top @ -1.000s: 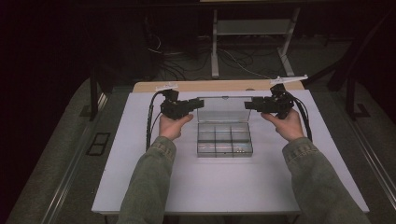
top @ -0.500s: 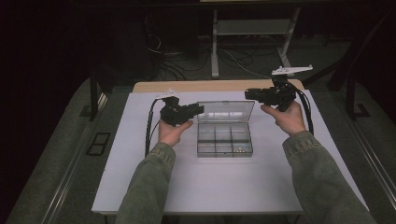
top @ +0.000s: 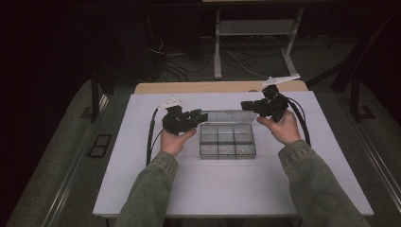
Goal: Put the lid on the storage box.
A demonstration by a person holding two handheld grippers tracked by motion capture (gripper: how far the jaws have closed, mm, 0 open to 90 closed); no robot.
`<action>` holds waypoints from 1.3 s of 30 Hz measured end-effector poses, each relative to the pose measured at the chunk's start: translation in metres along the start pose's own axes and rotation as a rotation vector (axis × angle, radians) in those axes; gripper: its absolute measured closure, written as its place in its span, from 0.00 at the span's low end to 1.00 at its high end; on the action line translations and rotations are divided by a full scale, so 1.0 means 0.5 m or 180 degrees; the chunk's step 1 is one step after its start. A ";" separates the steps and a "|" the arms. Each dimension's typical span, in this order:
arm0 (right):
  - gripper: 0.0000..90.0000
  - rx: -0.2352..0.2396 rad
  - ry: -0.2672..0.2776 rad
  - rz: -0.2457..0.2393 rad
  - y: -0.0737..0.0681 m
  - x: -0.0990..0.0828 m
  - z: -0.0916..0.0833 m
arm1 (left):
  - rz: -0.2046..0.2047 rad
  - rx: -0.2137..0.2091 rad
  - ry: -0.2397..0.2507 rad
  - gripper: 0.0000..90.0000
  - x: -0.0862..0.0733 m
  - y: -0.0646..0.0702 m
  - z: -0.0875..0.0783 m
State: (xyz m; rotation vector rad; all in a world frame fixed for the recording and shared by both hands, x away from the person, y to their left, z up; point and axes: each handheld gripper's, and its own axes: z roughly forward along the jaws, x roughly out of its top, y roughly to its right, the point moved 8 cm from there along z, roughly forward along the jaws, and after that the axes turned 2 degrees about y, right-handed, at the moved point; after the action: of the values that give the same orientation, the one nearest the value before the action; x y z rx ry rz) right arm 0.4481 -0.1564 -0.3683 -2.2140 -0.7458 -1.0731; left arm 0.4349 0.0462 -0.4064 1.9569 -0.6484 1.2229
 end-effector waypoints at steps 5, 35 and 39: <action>0.99 0.0069 -0.0062 0.0018 -0.008 -0.015 0.003 | 0.0087 0.0013 -0.0022 0.58 -0.008 0.011 -0.004; 0.99 0.0310 -0.0066 0.0090 -0.038 -0.122 0.001 | -0.0128 -0.0008 -0.0450 0.39 -0.105 0.046 -0.032; 0.99 0.0331 -0.0061 0.0117 -0.037 -0.140 0.006 | -0.0095 -0.0030 -0.0558 0.39 -0.121 0.051 -0.038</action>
State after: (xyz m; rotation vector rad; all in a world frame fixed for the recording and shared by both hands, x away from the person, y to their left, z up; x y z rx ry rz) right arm 0.4003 -0.1581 -0.4230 -2.1443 -0.7491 -0.9744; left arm 0.3805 0.0480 -0.4476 2.0741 -0.7088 1.0362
